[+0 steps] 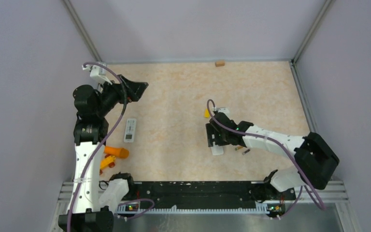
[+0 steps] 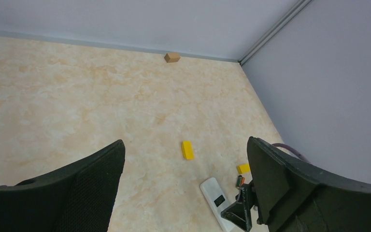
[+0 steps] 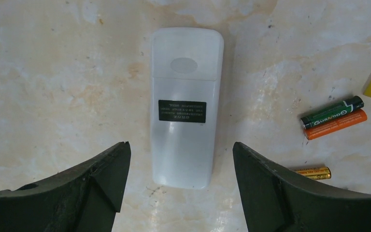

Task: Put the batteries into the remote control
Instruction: Pick up the remote control from the center of the board.

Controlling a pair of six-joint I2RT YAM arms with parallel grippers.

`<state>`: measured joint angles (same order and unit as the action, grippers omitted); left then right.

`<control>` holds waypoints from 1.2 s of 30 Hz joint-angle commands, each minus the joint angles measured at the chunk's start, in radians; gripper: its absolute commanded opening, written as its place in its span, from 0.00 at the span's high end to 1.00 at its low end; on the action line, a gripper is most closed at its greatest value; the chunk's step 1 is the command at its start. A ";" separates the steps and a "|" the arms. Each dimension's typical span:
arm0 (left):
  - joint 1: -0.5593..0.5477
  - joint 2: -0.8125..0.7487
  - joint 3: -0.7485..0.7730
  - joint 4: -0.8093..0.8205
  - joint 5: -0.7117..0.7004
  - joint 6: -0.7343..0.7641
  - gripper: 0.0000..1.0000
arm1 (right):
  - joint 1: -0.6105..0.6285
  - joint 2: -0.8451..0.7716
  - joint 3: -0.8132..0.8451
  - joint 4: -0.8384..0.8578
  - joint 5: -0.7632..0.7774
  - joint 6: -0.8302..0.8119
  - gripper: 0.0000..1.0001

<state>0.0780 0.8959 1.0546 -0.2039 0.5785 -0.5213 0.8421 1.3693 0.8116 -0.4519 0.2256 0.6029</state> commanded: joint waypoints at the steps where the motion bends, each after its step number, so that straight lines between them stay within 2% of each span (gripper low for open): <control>1: 0.002 -0.002 0.013 0.031 0.008 0.006 0.01 | 0.022 0.076 0.026 0.034 0.061 0.035 0.26; 4: 0.002 -0.001 0.013 0.029 0.009 0.006 0.01 | 0.031 0.124 0.045 0.031 0.062 0.037 0.31; 14: 0.002 -0.001 0.013 0.022 0.001 0.010 0.01 | 0.037 0.203 0.064 0.038 0.103 0.079 0.32; 16: 0.002 -0.003 0.013 0.020 -0.002 0.010 0.01 | 0.037 0.207 0.064 0.039 0.122 0.086 0.36; 19: 0.002 -0.003 0.013 0.018 -0.011 0.006 0.01 | 0.037 0.197 0.064 0.058 0.130 0.088 0.54; 21: 0.002 0.005 0.014 0.019 0.013 0.008 0.01 | 0.037 0.173 0.063 0.088 0.113 0.093 0.59; 24: -0.003 0.024 0.022 0.029 0.080 -0.008 0.01 | 0.028 0.104 0.060 0.174 0.047 0.110 0.61; 29: -0.067 0.024 -0.014 0.119 0.061 -0.062 0.01 | -0.025 -0.049 0.044 0.461 -0.171 0.200 0.63; 32: -0.175 0.043 -0.011 0.148 0.007 -0.050 0.01 | -0.070 -0.083 0.076 0.577 -0.255 0.324 0.64; 36: -0.280 0.063 -0.033 0.193 -0.078 -0.009 0.01 | -0.142 -0.112 0.083 0.693 -0.283 0.574 0.64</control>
<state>-0.1272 0.9440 1.0443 -0.1226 0.5835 -0.5568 0.7563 1.2945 0.8551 0.0288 0.0212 0.9176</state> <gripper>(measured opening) 0.986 0.542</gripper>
